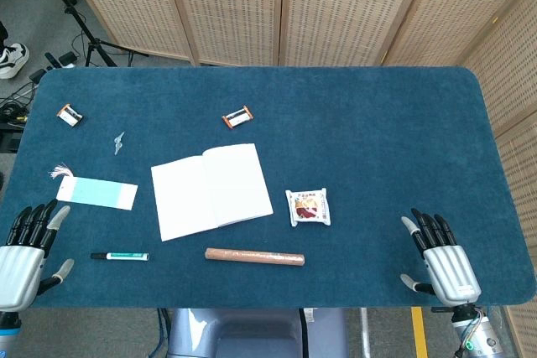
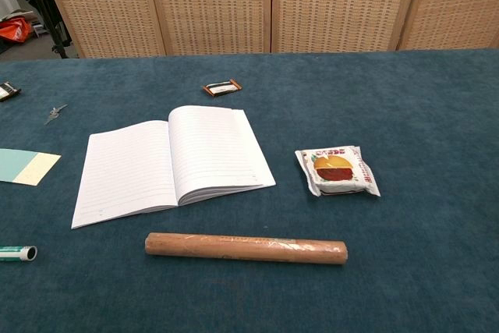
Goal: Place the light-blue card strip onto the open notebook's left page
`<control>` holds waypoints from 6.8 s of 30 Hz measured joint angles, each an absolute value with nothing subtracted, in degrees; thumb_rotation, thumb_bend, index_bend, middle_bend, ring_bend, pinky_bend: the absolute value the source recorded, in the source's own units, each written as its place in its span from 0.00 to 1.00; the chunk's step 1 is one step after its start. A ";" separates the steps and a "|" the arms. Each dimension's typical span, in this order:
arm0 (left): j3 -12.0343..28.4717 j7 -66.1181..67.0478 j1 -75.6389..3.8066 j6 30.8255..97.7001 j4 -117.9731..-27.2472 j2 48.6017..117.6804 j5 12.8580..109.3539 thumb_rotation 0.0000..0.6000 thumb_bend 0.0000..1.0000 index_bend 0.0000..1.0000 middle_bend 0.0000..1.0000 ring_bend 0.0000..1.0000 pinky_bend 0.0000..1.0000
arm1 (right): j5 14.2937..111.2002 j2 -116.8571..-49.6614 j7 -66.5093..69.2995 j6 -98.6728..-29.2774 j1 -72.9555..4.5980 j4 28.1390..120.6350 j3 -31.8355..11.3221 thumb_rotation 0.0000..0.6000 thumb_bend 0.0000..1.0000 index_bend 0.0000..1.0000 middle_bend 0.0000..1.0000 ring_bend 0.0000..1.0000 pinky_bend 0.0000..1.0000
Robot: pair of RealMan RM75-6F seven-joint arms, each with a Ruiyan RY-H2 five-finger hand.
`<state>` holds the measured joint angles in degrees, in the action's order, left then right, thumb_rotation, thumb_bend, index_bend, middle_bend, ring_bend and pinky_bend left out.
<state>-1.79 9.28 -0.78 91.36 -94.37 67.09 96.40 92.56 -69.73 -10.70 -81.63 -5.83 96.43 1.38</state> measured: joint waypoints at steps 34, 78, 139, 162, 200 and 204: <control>-1.56 9.19 -1.80 89.30 -94.57 67.30 95.10 1.00 0.23 0.00 0.00 0.00 0.00 | 91.91 -69.25 -9.20 -81.36 -5.98 96.00 1.14 1.00 0.16 0.00 0.00 0.00 0.00; 7.33 12.27 -20.91 57.59 -84.48 62.60 72.28 1.00 0.23 0.27 0.00 0.00 0.00 | 90.98 -68.75 -7.27 -82.82 -5.42 95.72 0.25 1.00 0.16 0.00 0.00 0.00 0.00; 2.38 23.18 -33.82 42.25 -64.75 78.20 64.21 1.00 0.18 0.22 0.00 0.00 0.00 | 90.04 -70.41 -5.09 -83.10 -6.08 93.24 -1.07 1.00 0.16 0.00 0.00 0.00 0.00; 1.62 25.58 -34.99 42.62 -65.29 79.76 61.72 1.00 0.21 0.22 0.00 0.00 0.00 | 90.37 -70.30 -4.56 -83.83 -5.90 93.14 -1.12 1.00 0.16 0.00 0.00 0.00 0.00; 0.67 25.21 -35.24 42.74 -64.81 80.64 60.62 1.00 0.26 0.30 0.00 0.00 0.00 | 90.49 -70.26 -4.46 -83.83 -5.94 93.17 -1.05 1.00 0.16 0.00 0.00 0.00 0.00; 0.55 25.22 -35.21 42.63 -64.54 80.80 60.49 1.00 0.28 0.30 0.00 0.00 0.00 | 90.51 -70.24 -4.43 -83.89 -5.91 93.20 -1.04 1.00 0.16 0.00 0.00 0.00 0.00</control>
<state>0.55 25.22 -35.21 42.63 -64.54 80.80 60.49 90.51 -70.24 -4.43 -83.89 -5.91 93.20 -1.04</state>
